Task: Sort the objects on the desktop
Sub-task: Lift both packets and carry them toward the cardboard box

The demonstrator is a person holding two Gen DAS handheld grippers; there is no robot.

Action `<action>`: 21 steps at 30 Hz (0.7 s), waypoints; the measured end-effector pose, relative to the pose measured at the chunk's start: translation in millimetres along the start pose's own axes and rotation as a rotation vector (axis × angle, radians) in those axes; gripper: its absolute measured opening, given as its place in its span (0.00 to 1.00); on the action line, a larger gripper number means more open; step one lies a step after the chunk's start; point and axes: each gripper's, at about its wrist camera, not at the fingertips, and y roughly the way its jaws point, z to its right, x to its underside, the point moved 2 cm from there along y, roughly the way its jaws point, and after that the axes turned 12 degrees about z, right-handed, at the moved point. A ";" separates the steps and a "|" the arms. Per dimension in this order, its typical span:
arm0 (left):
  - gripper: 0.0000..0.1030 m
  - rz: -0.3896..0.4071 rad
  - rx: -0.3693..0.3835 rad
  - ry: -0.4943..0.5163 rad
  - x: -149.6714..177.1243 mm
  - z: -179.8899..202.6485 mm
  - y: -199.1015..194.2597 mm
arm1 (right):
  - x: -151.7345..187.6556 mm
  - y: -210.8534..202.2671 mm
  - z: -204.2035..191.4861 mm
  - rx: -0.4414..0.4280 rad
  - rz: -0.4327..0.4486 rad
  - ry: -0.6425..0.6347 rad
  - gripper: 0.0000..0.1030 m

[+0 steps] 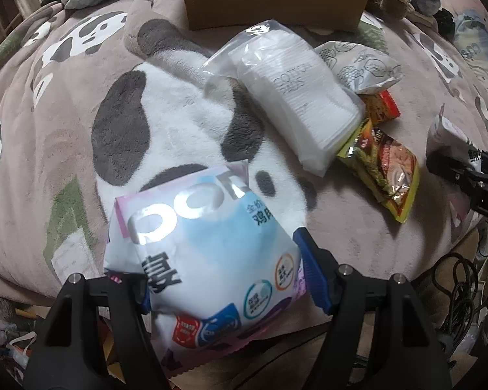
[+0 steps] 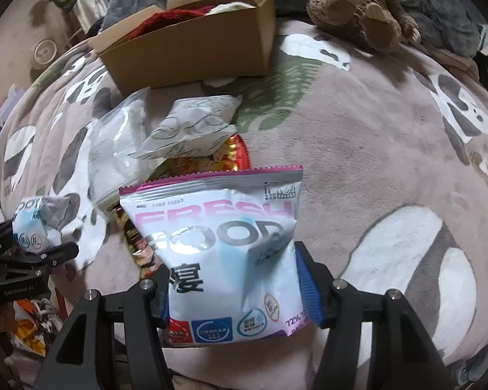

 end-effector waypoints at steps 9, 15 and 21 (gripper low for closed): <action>0.68 0.041 0.009 0.067 -7.0 1.2 -8.5 | -1.4 -12.4 -23.3 -0.026 0.016 -0.057 0.60; 0.68 0.083 0.017 0.102 -21.6 -6.4 -16.5 | -12.7 -19.0 -35.6 -0.039 0.037 -0.091 0.60; 0.68 0.138 0.021 0.140 -49.2 -0.9 -27.0 | -34.2 -27.0 -46.1 -0.055 0.071 -0.120 0.60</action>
